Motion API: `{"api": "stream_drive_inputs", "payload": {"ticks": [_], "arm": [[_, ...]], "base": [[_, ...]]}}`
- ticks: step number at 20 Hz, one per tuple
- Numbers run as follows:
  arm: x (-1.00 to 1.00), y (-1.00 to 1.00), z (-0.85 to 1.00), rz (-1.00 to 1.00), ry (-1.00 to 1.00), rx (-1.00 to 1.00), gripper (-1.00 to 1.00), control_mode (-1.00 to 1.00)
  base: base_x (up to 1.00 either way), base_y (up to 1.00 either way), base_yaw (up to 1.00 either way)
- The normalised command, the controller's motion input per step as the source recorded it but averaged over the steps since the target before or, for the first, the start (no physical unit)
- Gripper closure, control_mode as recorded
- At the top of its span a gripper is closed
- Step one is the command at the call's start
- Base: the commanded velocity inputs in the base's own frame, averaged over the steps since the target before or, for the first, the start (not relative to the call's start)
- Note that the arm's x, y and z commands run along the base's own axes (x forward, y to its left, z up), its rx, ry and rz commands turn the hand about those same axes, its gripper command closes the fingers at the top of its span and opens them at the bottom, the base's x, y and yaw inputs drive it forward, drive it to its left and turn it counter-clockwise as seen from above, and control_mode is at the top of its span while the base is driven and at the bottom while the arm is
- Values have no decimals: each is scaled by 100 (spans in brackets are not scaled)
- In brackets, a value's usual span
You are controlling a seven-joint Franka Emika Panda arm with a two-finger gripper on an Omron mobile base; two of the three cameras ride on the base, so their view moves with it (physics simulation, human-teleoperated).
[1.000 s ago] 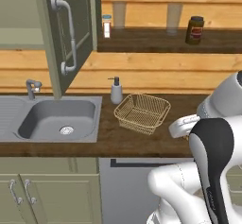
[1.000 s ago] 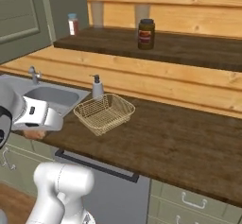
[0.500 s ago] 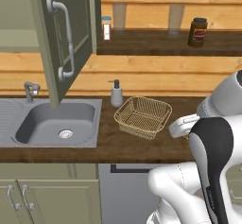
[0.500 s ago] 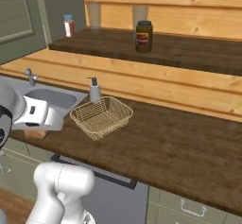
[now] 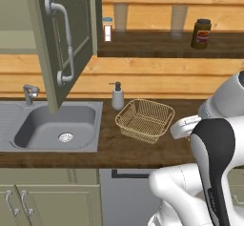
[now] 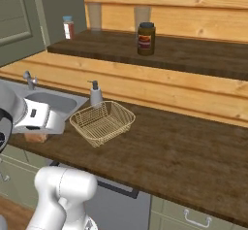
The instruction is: Open the cabinet, pick up the bread from the cabinet and place it in the basket. Then move the basket to the dining counter.
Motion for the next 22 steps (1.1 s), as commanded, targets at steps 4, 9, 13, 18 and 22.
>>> {"api": "stream_drive_inputs", "payload": {"ticks": [4, 9, 13, 18, 22], "arm": [[17, 3, 0, 0, 0, 0, 100, -100], [62, 6, 0, 0, 0, -1, 100, -100], [85, 0, -13, 0, 0, -2, 100, -100], [97, 0, -65, 0, 4, -13, 100, -100], [77, 0, -44, 0, 0, 0, 100, -100]], "base": [[13, 3, 0], [0, 0, 0], [0, 0, 0], [0, 0, 0], [0, 0, 0]]}}
